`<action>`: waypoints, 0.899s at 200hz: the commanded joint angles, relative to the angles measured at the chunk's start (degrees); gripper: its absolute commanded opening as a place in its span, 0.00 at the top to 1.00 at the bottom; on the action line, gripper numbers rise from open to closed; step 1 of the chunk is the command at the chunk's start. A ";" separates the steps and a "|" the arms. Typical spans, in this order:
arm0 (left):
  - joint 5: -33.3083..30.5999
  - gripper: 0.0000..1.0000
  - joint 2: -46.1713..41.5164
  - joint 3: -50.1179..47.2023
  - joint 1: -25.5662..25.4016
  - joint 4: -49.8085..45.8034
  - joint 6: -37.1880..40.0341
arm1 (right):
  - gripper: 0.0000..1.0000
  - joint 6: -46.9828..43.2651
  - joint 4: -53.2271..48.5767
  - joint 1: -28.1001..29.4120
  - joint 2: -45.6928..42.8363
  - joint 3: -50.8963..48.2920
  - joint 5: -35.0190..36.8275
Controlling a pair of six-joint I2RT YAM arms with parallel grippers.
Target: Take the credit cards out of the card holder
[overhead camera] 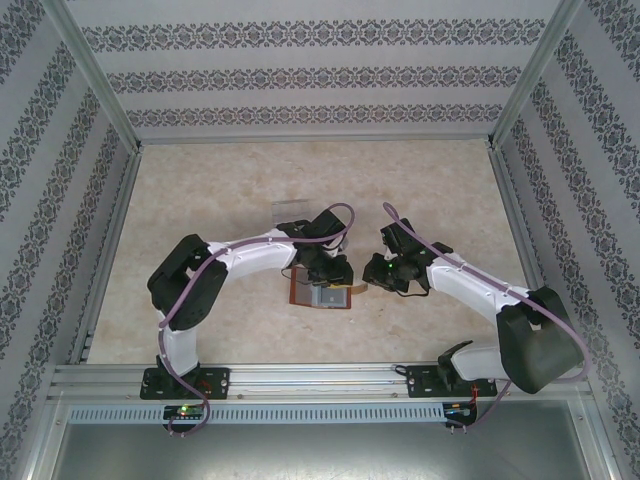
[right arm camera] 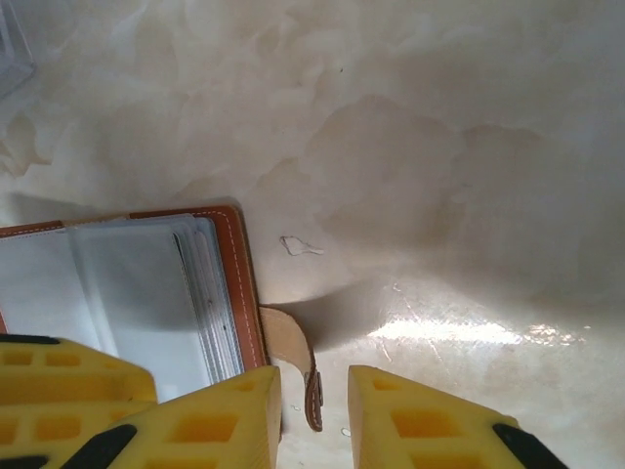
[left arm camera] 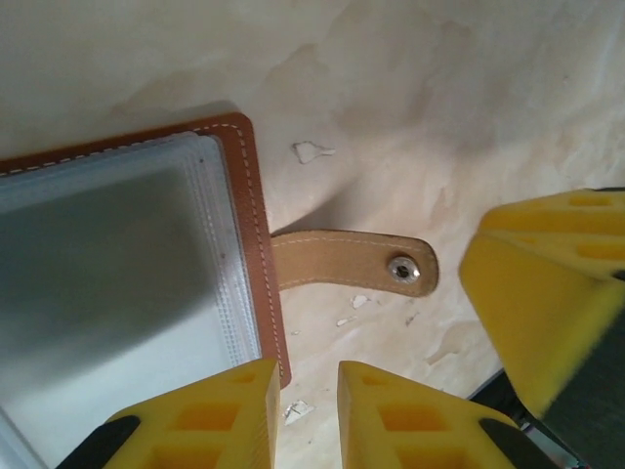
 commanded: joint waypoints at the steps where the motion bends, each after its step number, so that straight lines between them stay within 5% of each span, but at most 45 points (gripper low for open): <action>1: -0.57 0.77 1.09 -0.57 -0.49 0.65 -1.45 | 0.74 -1.18 0.47 -0.67 -1.00 -0.87 -0.90; 180: -7.55 0.74 0.58 -2.43 -0.49 -6.31 1.30 | 0.69 0.00 2.39 0.52 1.28 -0.81 -2.06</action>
